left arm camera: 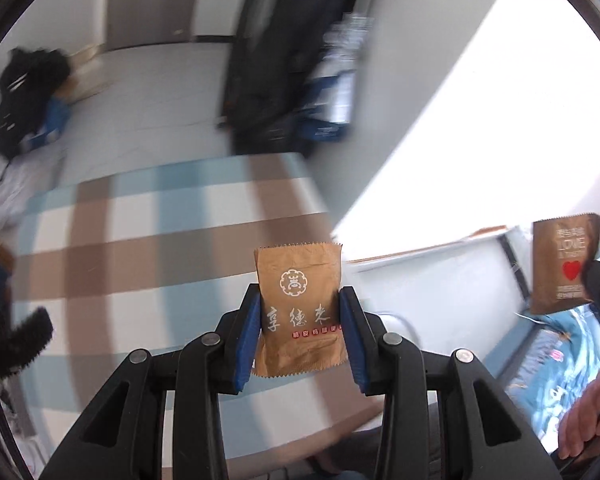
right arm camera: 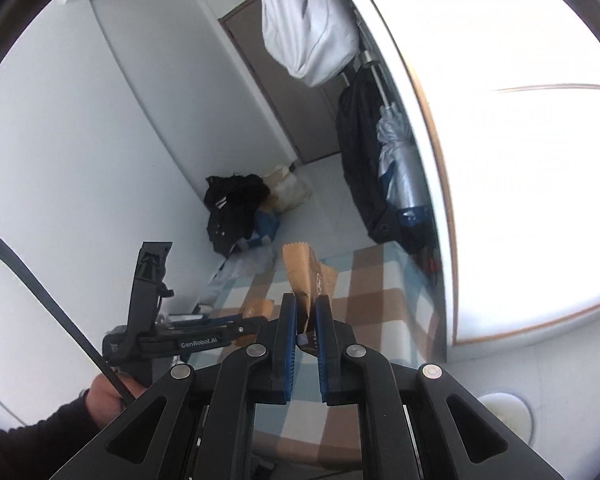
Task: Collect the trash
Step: 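Carry both brown packets to the white bin with both grippers, then open the right gripper over the bin to drop its brown packet, then open the left gripper over the bin to drop its brown packet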
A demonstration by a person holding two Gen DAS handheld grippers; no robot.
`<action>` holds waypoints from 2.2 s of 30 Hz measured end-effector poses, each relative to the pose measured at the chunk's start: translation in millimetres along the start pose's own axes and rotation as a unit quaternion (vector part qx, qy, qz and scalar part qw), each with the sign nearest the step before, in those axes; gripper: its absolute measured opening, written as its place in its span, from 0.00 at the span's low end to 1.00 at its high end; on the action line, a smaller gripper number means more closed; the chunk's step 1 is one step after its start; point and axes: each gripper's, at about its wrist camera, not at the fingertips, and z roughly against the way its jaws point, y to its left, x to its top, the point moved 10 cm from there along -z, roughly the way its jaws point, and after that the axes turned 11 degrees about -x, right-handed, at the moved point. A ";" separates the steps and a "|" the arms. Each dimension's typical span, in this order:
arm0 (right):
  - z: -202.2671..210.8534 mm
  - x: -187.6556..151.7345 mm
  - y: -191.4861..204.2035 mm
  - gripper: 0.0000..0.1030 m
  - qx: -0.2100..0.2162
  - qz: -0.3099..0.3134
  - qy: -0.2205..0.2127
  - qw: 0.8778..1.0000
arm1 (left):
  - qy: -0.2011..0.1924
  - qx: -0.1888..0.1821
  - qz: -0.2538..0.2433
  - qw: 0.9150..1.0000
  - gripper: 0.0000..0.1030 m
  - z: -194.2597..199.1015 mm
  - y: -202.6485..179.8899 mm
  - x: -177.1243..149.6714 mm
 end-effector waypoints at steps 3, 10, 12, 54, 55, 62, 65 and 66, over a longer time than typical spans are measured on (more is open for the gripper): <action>20.7 3.7 -28.3 0.08 -0.021 -0.015 -0.009 1.000 | 0.009 -0.011 -0.025 1.000 0.32 -12.1 -31.4 4.9; 48.3 -7.2 -106.7 0.08 -0.081 -0.063 -0.018 0.995 | 0.051 -0.069 -0.069 0.994 0.32 -63.2 -103.5 1.2; 47.9 -16.1 -128.3 0.08 -0.096 -0.077 -0.011 0.992 | 0.069 -0.090 -0.072 0.991 0.32 -81.3 -120.1 -3.1; -118.1 -266.3 -289.1 0.33 -0.131 -0.307 0.266 0.904 | 0.425 -0.124 0.068 0.894 0.33 -284.3 -131.5 -116.8; -115.6 -267.7 -291.0 0.41 -0.134 -0.306 0.267 0.904 | 0.425 -0.122 0.066 0.894 0.34 -284.5 -130.7 -117.4; -90.8 -262.3 -301.2 0.57 -0.159 -0.289 0.258 0.908 | 0.435 -0.100 0.056 0.893 0.46 -284.4 -129.3 -122.8; -82.6 -258.4 -305.3 0.58 -0.166 -0.295 0.250 0.907 | 0.438 -0.095 0.056 0.892 0.54 -283.1 -126.5 -123.9; -79.6 -257.3 -307.2 0.58 -0.168 -0.297 0.248 0.907 | 0.438 -0.092 0.053 0.892 0.58 -281.7 -125.9 -124.3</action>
